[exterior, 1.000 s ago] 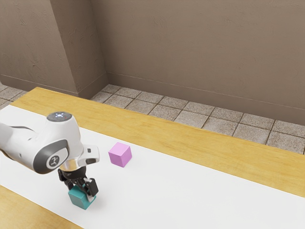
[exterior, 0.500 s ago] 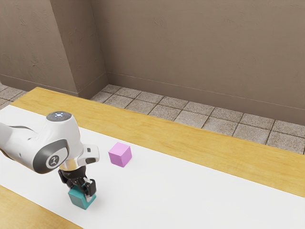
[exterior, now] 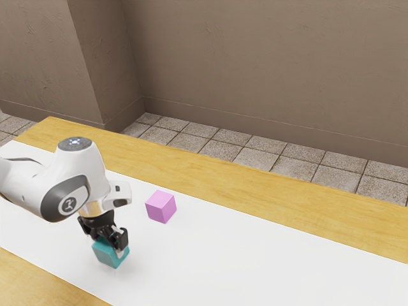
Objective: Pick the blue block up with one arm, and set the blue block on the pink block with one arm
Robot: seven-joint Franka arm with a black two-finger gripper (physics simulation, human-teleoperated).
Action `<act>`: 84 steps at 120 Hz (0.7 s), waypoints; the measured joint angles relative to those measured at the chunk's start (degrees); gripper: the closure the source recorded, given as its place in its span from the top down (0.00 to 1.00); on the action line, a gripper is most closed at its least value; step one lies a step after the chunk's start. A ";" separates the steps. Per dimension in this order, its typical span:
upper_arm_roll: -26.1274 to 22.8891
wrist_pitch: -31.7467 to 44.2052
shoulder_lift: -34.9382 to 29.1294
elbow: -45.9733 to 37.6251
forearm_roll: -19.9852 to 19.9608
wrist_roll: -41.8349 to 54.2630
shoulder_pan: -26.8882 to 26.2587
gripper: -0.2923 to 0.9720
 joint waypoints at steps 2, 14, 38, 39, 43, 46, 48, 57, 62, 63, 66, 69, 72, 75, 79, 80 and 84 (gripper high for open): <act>-0.03 -0.28 -0.10 0.39 0.01 -0.02 0.00 0.54; -0.25 -2.74 -0.18 4.38 0.02 -0.12 0.00 0.54; -0.43 -10.16 4.74 16.20 -0.02 -0.23 0.00 0.54; -0.44 -10.46 5.07 16.76 -0.02 -0.23 0.00 0.54; -0.47 -11.60 6.48 18.80 -0.01 -0.23 -0.01 0.54; -0.48 -12.45 7.60 20.36 0.01 -0.23 -0.02 0.54; -0.53 -12.99 8.31 21.34 0.01 -0.23 0.02 0.54; -1.04 -15.30 11.21 25.79 0.03 -0.20 0.34 0.54; -1.15 -16.32 12.38 27.64 0.04 -0.19 0.35 0.54; -1.17 -16.52 12.60 28.00 0.04 -0.19 0.35 0.54; -1.23 -17.08 13.18 28.99 0.04 -0.18 0.34 0.54; -1.29 -17.60 13.95 30.12 0.04 -0.17 0.31 0.54; -1.30 -18.06 14.72 31.13 0.04 -0.16 0.23 0.54; -1.30 -18.47 15.54 32.16 0.04 -0.15 0.14 0.54; -1.32 -19.00 16.52 33.48 0.04 -0.13 0.05 0.54; -1.33 -19.13 16.72 33.78 0.04 -0.13 0.04 0.54; -1.36 -19.68 17.66 35.03 0.04 -0.12 -0.01 0.54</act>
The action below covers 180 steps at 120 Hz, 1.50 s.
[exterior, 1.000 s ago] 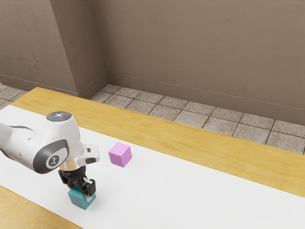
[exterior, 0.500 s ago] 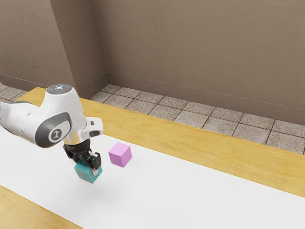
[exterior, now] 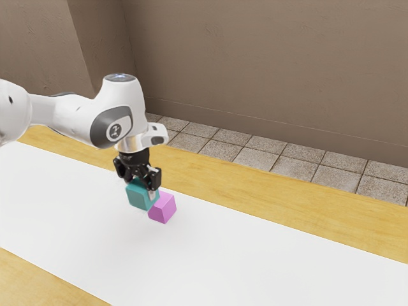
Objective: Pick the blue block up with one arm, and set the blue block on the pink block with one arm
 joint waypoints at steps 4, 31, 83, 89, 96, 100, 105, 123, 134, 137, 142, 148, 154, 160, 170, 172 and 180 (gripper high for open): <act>-0.01 -0.47 0.82 0.99 0.00 0.01 -0.02 0.54; -0.01 -2.83 5.15 6.31 0.05 0.10 0.02 0.54; 0.05 -5.17 9.47 11.60 0.18 0.62 0.10 0.54; 0.06 -5.26 9.65 11.78 0.17 0.72 0.10 0.54; 0.06 -5.34 9.72 11.86 0.18 0.83 0.10 0.54; 0.06 -5.38 9.74 11.88 0.19 0.89 0.10 0.54; 0.06 -5.42 9.76 11.92 0.21 0.96 0.10 0.54; 0.06 -5.52 9.78 12.46 0.24 1.18 0.10 0.54; 0.06 -5.72 9.91 12.79 0.24 1.29 0.10 0.54; 0.06 -5.77 9.92 12.82 0.24 1.32 0.10 0.54; 0.06 -5.83 9.94 12.84 0.24 1.38 0.10 0.54; 0.06 -5.90 9.94 12.86 0.20 1.46 0.10 0.56; 0.06 -5.95 9.95 12.86 0.12 1.56 0.10 0.58; 0.06 -5.98 9.95 12.87 0.06 1.64 0.09 0.62; 0.06 -6.05 9.91 13.04 -0.02 1.77 0.09 0.67; 0.06 -6.08 9.88 13.16 -0.03 1.79 0.09 0.67; 0.04 -7.06 9.10 14.52 -0.07 1.87 0.05 0.70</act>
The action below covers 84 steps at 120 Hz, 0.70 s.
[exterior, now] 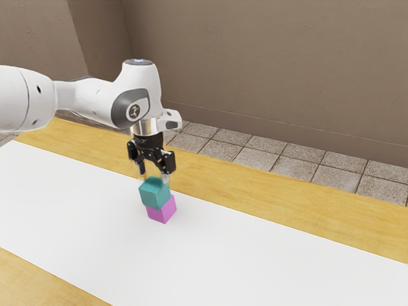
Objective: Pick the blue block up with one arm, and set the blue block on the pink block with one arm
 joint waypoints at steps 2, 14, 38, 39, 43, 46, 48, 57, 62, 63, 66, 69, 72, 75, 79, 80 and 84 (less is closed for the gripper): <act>-0.03 -0.36 -0.48 0.30 -0.01 0.02 -0.01 0.70; -0.62 -2.28 -4.60 1.07 -0.11 0.13 -0.06 0.73; -0.71 -4.43 -6.92 1.37 -0.12 0.30 -0.06 0.75; -0.70 -4.48 -6.93 1.38 -0.11 0.31 -0.05 0.75; -0.72 -4.63 -6.96 1.45 -0.06 0.34 -0.02 0.76; -0.72 -4.73 -6.97 1.51 -0.02 0.36 -0.04 0.76; -0.71 -4.79 -6.97 1.55 -0.01 0.37 -0.05 0.76; -0.69 -4.99 -6.91 1.65 0.00 0.41 -0.04 0.76; -0.68 -5.07 -6.77 1.73 -0.01 0.43 -0.04 0.76; -0.68 -5.09 -6.75 1.75 -0.01 0.44 -0.04 0.76; -0.68 -5.13 -6.70 1.77 -0.02 0.45 -0.04 0.76; -0.68 -5.17 -6.71 1.80 -0.02 0.46 -0.04 0.76; -0.68 -5.20 -6.71 1.82 -0.02 0.47 -0.04 0.76; -0.68 -5.24 -6.75 1.86 -0.03 0.48 -0.04 0.77; -0.68 -5.29 -6.82 1.95 -0.03 0.50 -0.04 0.77; -0.68 -5.31 -6.83 1.98 -0.03 0.50 -0.04 0.77; -0.68 -5.35 -6.85 2.04 -0.03 0.52 -0.04 0.77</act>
